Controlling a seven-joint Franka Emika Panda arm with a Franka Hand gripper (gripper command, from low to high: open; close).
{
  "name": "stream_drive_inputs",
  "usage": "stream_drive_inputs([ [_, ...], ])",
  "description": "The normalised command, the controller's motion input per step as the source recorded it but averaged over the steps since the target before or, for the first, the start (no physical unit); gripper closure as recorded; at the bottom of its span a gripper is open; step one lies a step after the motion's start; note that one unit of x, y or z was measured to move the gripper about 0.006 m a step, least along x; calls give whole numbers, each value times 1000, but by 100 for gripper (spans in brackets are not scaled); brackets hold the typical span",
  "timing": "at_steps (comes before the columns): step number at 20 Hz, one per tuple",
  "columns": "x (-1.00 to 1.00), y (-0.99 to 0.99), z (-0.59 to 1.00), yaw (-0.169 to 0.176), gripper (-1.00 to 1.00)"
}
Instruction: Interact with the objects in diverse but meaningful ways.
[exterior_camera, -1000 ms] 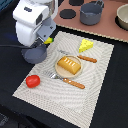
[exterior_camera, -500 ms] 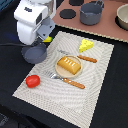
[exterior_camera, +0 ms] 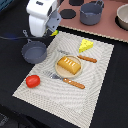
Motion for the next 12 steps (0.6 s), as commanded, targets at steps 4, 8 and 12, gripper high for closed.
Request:
stream_drive_inputs([
  [4, -166, 299, -499, 10, 100],
  [8, -193, 170, -535, 32, 100],
  [12, -139, 196, -464, 55, 100],
])
